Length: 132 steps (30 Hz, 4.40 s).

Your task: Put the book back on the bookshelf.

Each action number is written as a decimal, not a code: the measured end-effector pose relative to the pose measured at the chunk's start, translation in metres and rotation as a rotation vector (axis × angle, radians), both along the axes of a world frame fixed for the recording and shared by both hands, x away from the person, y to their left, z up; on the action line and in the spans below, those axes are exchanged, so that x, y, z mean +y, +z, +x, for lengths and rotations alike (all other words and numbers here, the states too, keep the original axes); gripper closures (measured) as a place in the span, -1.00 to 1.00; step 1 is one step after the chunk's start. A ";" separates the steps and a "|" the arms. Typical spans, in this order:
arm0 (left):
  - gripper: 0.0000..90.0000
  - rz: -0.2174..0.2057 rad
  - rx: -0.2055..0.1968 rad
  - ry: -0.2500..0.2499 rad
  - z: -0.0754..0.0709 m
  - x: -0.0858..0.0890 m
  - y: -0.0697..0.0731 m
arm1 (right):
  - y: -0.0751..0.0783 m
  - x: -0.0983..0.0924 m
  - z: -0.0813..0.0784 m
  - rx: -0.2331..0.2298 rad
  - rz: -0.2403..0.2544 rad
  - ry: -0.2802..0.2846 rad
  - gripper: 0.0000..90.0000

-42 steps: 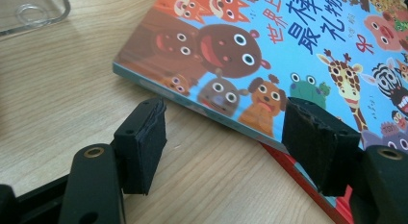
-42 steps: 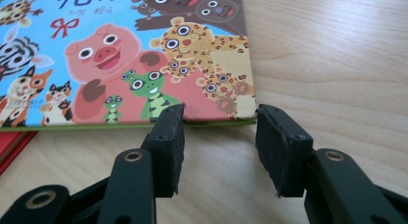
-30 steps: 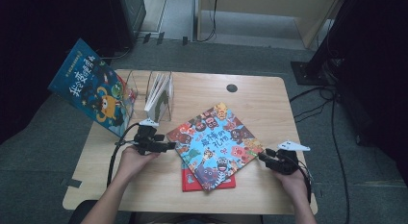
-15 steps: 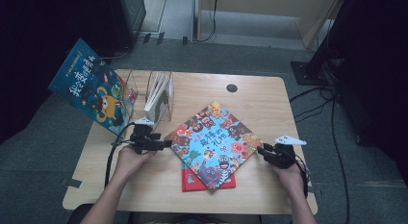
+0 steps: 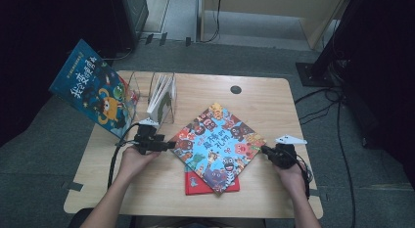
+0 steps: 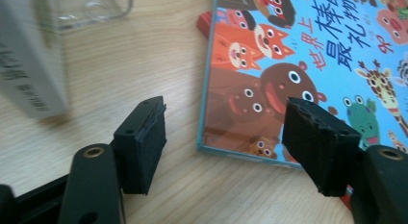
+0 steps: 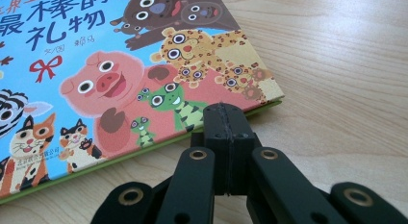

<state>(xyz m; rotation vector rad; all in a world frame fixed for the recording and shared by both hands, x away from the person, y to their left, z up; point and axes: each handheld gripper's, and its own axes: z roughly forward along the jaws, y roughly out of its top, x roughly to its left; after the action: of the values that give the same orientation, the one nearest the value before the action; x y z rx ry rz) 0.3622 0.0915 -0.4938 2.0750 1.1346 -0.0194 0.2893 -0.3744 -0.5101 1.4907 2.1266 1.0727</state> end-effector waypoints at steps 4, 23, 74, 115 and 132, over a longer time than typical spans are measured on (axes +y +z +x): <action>-0.17 0.001 0.006 -0.029 -0.001 -0.005 -0.001 | 0.000 -0.001 0.000 0.021 0.037 -0.020 1.00; -0.10 0.007 0.070 -0.074 -0.024 -0.011 0.001 | -0.001 0.002 -0.001 0.045 0.053 0.022 1.00; -0.12 0.038 0.093 -0.076 0.008 -0.039 -0.003 | 0.002 0.022 0.013 0.038 0.039 0.093 1.00; -0.20 -0.007 0.183 -0.018 -0.021 -0.021 -0.002 | 0.007 0.046 -0.008 0.019 0.048 0.189 1.00; -0.04 -0.051 0.262 0.062 0.000 -0.018 -0.002 | 0.007 0.052 -0.008 0.029 0.065 0.198 1.00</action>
<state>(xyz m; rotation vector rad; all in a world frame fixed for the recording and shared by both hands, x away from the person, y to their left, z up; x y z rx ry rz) 0.3617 0.0736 -0.4959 2.0324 1.3390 -0.2948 0.2818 -0.3219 -0.5035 1.3526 2.3196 1.2044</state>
